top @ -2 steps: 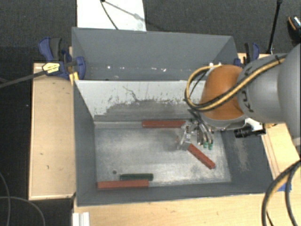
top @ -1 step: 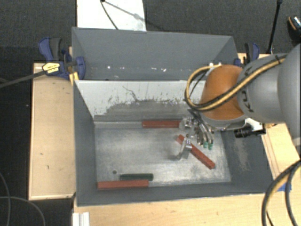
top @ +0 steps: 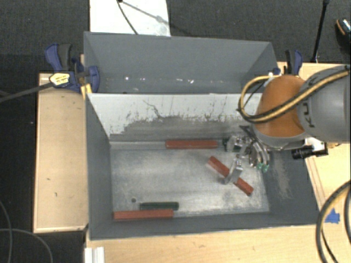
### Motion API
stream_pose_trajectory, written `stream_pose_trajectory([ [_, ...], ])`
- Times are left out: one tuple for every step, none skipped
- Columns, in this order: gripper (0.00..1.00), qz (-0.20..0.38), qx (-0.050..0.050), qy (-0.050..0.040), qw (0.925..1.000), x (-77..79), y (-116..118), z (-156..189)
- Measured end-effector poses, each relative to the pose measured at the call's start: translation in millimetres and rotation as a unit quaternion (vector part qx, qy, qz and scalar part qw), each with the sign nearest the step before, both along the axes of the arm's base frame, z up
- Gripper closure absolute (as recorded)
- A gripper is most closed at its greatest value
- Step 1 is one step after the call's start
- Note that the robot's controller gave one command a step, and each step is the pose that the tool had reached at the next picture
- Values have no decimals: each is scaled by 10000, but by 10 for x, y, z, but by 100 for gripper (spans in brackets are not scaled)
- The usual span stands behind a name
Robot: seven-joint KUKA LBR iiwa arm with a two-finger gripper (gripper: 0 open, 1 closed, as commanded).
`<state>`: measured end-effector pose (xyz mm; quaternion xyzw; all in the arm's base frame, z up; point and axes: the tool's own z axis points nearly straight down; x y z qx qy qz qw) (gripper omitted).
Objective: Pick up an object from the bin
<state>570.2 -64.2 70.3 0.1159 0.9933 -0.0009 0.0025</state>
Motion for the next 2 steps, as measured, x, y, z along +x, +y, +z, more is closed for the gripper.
stream_pose_trajectory([
  [100, 23, 8, -26, 10000, 19, 34, 25],
  [0, 24, 10, 1, 10000, 0, 36, 3],
])
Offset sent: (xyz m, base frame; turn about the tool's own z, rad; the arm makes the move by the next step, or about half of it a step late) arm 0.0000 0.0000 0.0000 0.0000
